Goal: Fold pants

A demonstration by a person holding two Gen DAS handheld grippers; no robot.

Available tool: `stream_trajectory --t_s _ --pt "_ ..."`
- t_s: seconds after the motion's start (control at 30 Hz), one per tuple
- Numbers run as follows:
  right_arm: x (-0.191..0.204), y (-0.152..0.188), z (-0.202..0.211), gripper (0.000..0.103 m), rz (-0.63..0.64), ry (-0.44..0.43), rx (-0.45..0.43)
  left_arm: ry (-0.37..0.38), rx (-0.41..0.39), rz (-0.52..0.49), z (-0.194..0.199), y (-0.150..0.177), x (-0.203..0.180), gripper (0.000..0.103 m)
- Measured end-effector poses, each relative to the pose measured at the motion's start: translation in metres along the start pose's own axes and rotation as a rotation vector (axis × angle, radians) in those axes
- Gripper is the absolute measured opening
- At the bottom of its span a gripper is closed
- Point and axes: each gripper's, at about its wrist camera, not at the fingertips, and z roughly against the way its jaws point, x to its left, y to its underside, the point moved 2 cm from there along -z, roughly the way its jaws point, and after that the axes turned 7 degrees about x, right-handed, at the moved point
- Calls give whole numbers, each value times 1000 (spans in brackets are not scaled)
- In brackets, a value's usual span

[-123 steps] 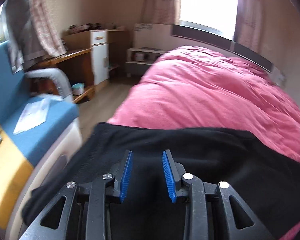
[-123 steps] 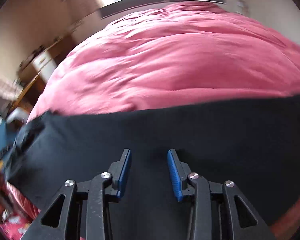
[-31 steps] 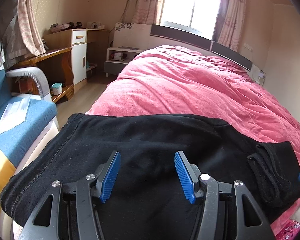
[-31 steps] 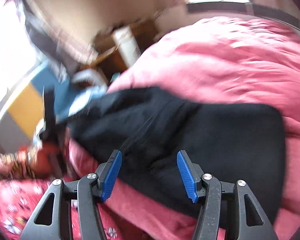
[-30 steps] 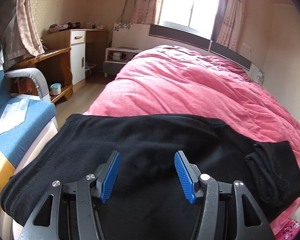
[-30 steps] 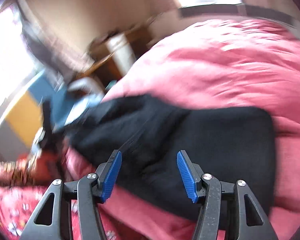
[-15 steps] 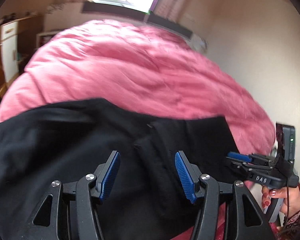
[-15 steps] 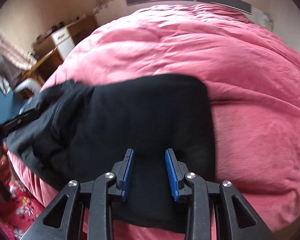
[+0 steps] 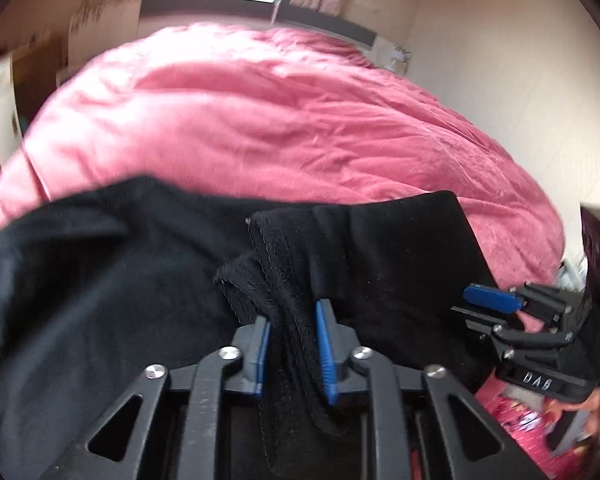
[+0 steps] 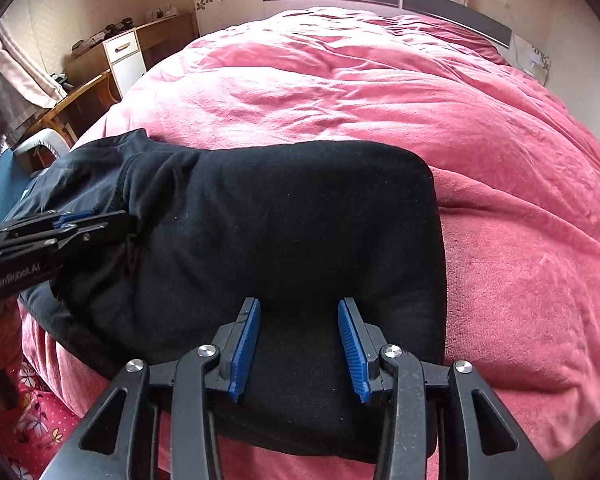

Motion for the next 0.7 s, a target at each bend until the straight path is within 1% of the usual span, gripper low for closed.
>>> stream_trajectory --t_s 0.03,0.1,0.2,0.27,0.37,0.4,0.47,0.57,0.6,0.7 --pt "0 -1 0 42 -3 -1 0 -12 -19 -19 4 1 -2 16" --pt "0 -1 0 42 -10 -5 2 -22 -42 -24 8 6 0 15" --pt "0 -1 -1 43 -13 -12 3 -38 -23 -15 4 14 5 15" --pt "2 -1 -1 44 -5 -10 6 -43 -27 -10 3 18 7 16" --pt "4 -2 -3 45 7 -3 6 -78 -32 -39 1 17 5 23" --pt "4 -2 -3 45 8 -4 6 -77 -31 -37 2 17 6 25" --pt "3 -2 -3 45 5 -9 7 -57 -27 0 3 16 14 30" --pt "2 -2 -3 45 1 -11 6 7 -36 87 14 16 29 32" --pt "2 -2 -3 46 1 -10 7 17 -49 109 20 16 34 32" --pt "2 -2 -4 46 -3 -9 6 -17 -113 172 40 15 51 32"
